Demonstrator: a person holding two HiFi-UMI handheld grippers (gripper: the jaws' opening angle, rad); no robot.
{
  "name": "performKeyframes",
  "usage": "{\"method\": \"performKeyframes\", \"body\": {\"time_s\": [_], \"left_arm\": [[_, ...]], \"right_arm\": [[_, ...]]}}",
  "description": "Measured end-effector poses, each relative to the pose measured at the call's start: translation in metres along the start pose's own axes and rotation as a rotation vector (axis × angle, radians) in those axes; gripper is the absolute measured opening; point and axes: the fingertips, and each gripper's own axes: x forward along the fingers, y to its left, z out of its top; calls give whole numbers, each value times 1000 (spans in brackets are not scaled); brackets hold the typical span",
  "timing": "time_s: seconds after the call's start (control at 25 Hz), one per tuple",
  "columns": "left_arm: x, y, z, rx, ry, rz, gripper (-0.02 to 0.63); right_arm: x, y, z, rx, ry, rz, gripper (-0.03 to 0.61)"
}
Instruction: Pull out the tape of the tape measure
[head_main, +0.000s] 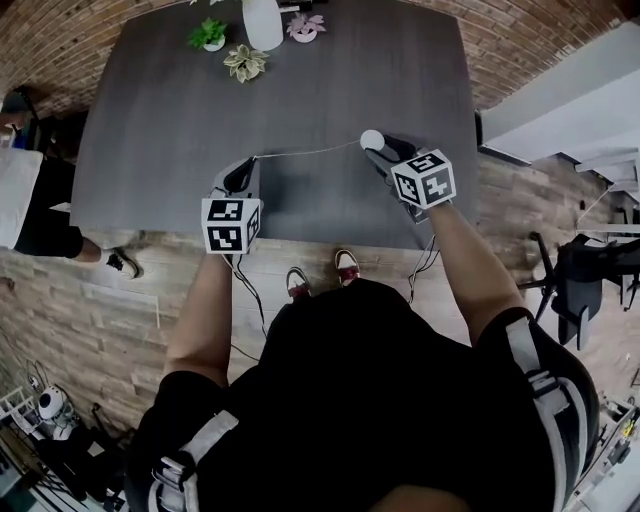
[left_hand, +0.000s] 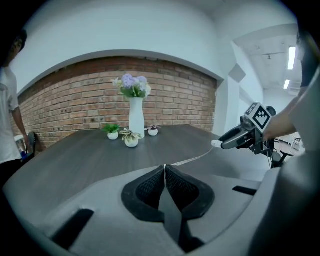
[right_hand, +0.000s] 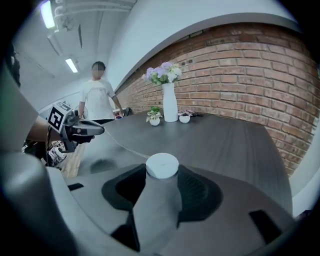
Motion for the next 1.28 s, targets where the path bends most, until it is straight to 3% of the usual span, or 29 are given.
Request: {"method": "performKeyframes", "body": {"time_s": [0.36, 0.6, 0.68, 0.92, 1.28], "left_arm": [[25, 6, -35, -18, 150, -22, 17], [18, 16, -43, -32, 175, -13, 60], [11, 19, -32, -30, 140, 8, 60], [-23, 27, 8, -81, -32, 79, 57], [-80, 42, 89, -78, -309, 165, 9]], "right_arm": [[28, -12, -27, 4, 119, -22, 202], [28, -13, -28, 8, 123, -26, 205], [20, -17, -21, 3, 92, -38, 194], [-8, -34, 4, 7, -26, -127, -2], [-72, -32, 88, 11, -329, -192, -4]]}}
